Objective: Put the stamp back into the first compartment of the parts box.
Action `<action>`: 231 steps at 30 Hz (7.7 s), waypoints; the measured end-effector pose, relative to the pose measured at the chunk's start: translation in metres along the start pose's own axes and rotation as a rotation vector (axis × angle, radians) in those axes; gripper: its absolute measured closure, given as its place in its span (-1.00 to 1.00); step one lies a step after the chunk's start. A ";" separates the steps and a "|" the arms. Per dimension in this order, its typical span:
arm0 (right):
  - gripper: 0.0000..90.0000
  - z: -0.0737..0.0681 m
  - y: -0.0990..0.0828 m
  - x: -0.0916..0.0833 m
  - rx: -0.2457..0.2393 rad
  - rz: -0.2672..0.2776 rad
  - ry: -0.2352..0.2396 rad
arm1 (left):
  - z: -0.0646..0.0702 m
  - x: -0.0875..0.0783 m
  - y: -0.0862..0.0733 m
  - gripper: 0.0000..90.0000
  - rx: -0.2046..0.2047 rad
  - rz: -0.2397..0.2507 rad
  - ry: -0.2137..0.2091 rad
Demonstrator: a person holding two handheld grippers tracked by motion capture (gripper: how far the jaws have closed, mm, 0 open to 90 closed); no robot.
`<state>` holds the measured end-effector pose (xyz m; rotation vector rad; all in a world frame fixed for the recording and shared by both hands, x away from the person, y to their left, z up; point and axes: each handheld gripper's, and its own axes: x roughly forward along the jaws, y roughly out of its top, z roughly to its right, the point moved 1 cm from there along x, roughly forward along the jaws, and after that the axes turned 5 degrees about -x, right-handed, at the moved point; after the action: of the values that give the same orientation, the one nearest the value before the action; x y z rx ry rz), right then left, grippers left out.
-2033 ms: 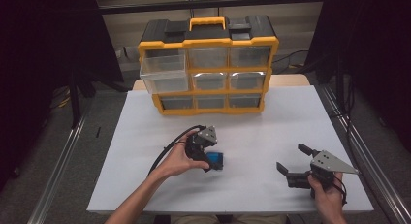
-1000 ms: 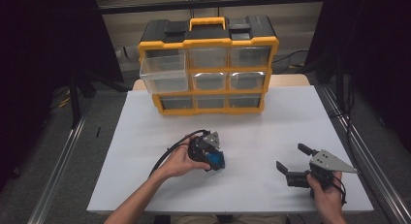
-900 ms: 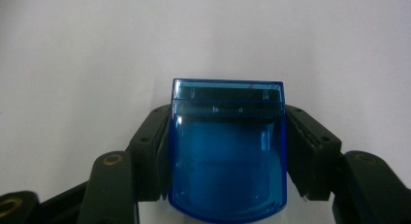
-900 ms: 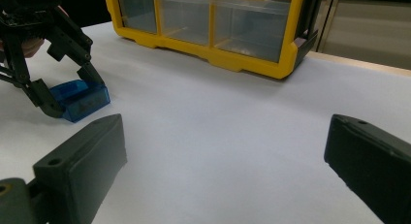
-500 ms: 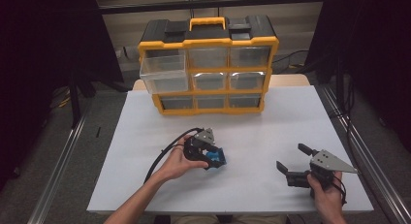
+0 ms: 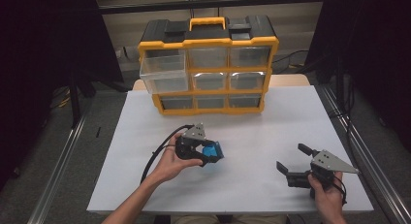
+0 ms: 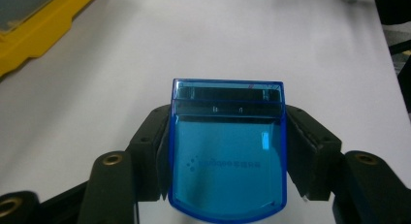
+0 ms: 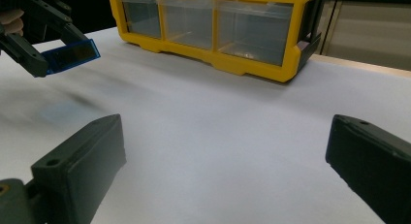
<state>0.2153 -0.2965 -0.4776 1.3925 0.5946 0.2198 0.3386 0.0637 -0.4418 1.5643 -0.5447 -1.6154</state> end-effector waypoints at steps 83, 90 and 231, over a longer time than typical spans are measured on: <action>-0.99 0.001 0.001 -0.003 0.041 0.061 -0.021 | 0.012 -0.137 0.041 -0.09 -0.017 0.438 0.174; -0.99 0.002 0.001 -0.002 0.044 0.061 -0.020 | 0.011 -0.150 0.048 -0.09 -0.018 0.436 0.187; -0.99 0.003 0.000 -0.003 0.051 0.062 -0.009 | -0.106 -0.213 0.154 -0.34 -0.147 0.035 0.423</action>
<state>0.2143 -0.3001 -0.4763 1.4623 0.5536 0.2499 0.4597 0.1640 -0.2062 1.7087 -0.2184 -1.2169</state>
